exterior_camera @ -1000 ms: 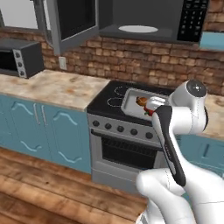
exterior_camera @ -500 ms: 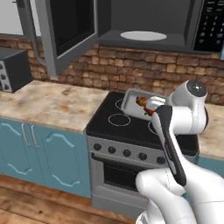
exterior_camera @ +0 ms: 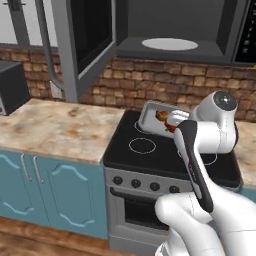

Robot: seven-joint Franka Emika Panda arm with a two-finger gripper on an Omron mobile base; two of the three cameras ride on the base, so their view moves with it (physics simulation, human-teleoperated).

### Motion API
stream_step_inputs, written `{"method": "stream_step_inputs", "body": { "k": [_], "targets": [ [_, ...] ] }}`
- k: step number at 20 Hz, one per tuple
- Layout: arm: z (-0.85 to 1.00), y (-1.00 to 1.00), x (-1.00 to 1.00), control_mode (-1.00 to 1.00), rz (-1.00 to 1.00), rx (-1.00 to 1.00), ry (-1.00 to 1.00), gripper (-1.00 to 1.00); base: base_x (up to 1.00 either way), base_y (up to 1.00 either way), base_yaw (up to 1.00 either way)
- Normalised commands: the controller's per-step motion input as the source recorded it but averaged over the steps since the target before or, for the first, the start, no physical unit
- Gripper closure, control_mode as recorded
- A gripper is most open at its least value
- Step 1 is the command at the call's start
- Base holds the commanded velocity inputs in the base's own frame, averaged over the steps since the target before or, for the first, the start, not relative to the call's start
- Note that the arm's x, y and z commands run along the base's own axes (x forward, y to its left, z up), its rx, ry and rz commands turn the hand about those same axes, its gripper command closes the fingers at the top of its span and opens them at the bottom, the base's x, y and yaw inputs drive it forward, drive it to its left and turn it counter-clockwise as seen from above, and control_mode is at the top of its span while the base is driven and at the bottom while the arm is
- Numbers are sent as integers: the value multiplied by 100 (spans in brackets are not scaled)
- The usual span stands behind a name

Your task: Place the tupperware containing the chicken drumstick and bell pepper meal in the microwave. Close the microwave door and press the start button to reheat the meal.

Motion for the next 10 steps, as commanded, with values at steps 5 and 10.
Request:
{"method": "stream_step_inputs", "body": {
  "k": [5,10],
  "targets": [
    [0,0,0,100,0,0,0,100,54,15,-24],
    [0,0,0,100,0,0,0,100,36,10,-27]
  ]
}}
